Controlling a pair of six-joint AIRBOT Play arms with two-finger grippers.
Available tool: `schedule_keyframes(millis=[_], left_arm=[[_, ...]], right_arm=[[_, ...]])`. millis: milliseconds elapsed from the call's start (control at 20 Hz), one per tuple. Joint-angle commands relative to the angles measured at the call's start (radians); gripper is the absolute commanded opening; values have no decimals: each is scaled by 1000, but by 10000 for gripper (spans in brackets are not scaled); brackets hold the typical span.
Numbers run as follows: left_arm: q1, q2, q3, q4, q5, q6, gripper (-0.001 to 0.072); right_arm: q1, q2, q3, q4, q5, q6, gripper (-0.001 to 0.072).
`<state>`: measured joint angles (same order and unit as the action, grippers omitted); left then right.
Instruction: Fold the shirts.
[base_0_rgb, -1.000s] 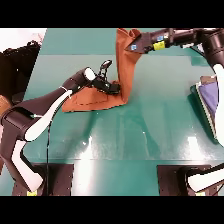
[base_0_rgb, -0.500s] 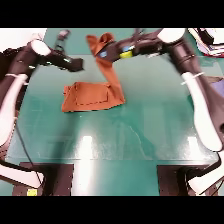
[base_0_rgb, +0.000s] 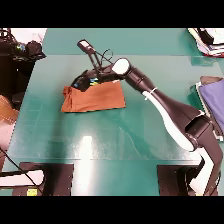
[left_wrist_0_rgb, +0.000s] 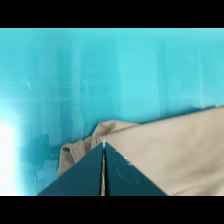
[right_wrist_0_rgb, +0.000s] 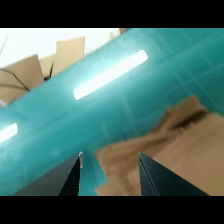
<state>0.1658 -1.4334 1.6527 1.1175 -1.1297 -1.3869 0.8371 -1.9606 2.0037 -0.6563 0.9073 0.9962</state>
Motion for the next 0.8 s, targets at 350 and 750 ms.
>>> schedule_keyframes(millis=[350, 750], left_arm=[[14, 10, 1, 0, -63, 0, 26], [14, 2, -14, -45, -43, 0, 26]], right_arm=[[-457, 158, -434, -123, 254, 228, 616], [-449, 23, -496, 89, 215, 226, 646]])
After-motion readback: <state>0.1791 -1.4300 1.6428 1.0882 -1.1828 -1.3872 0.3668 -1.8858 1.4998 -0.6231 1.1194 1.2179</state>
